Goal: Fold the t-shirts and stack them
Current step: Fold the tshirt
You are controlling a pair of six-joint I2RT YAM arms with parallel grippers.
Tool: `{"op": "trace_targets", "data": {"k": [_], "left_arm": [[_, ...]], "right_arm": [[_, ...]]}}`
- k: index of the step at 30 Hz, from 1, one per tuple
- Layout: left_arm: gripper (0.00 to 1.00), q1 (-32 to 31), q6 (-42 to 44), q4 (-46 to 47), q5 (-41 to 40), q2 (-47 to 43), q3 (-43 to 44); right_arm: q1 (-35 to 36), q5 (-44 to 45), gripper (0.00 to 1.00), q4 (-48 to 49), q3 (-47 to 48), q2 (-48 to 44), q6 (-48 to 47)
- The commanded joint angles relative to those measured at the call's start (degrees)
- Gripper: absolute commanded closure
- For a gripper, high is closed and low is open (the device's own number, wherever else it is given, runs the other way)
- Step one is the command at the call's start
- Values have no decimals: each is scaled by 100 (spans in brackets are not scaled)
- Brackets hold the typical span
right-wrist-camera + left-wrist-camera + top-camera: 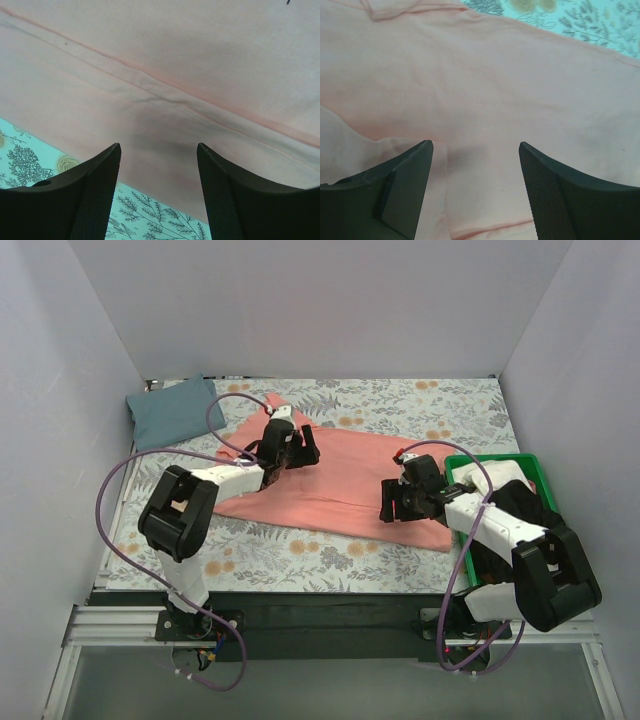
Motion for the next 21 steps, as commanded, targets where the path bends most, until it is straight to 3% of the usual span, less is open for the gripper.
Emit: {"op": "trace_targets", "data": {"k": [1, 5, 12, 21], "left_arm": [[31, -17, -156, 411, 499, -446, 109], [30, 10, -175, 517, 447, -656, -120], [27, 580, -122, 227, -449, -964, -707], [27, 1301, -183, 447, -292, -851, -1183]], "right_arm": [[24, 33, 31, 121, 7, -200, -9], [24, 86, 31, 121, -55, -297, 8], [24, 463, 30, 121, -29, -332, -45], [-11, 1035, 27, 296, 366, 27, -150]]}}
